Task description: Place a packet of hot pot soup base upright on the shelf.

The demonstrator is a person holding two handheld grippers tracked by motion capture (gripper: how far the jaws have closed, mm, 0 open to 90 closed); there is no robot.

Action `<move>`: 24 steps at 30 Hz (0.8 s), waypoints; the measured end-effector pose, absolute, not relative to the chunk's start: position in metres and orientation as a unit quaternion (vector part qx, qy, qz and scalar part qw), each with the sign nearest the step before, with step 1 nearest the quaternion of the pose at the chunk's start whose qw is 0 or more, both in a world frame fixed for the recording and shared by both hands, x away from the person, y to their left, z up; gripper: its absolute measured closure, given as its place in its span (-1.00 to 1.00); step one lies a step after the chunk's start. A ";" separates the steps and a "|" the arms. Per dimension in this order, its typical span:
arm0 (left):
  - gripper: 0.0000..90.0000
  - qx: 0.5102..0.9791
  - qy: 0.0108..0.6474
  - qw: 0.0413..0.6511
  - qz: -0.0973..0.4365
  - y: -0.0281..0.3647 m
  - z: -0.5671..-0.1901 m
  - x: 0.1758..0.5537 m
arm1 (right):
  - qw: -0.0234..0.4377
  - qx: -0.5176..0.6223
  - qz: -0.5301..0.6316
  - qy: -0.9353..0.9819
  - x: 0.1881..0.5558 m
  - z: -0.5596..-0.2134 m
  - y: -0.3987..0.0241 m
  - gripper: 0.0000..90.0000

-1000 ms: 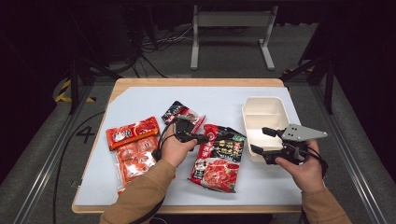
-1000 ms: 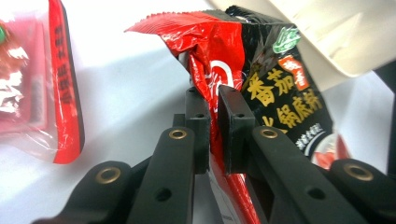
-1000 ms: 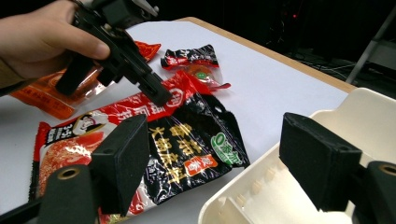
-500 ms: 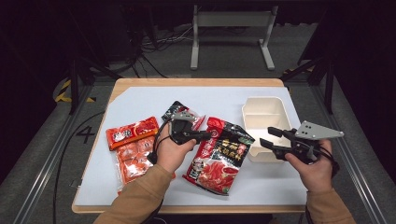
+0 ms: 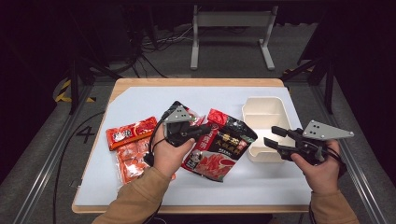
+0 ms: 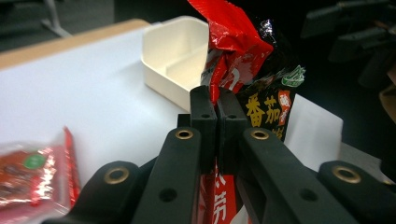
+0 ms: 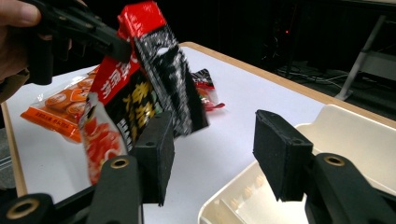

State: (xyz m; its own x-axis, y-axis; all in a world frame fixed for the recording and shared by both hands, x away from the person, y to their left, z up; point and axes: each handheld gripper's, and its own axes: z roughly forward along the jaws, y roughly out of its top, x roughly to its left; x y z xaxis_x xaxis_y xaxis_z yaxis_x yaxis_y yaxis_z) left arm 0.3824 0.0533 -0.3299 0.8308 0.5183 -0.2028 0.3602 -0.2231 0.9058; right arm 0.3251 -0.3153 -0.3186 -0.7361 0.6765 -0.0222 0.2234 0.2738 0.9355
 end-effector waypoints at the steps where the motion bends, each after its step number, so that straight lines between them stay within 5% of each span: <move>1: 0.96 0.776 0.283 0.559 0.074 0.055 -0.329 0.382 | 0.214 0.293 0.527 0.769 0.324 -0.318 -0.314 0.07; 24: 0.96 0.749 0.273 0.590 0.124 0.074 -0.300 0.375 | 0.179 0.272 0.524 0.787 0.340 -0.317 -0.262 -0.27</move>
State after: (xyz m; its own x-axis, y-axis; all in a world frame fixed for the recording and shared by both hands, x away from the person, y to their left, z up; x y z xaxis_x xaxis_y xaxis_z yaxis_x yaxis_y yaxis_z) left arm 0.3745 0.0738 -0.3005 0.8203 0.5554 -0.1367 0.2629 -0.1538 0.9525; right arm 0.3399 -0.2624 -0.3171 -0.7875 0.6163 0.0039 0.2411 0.3023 0.9222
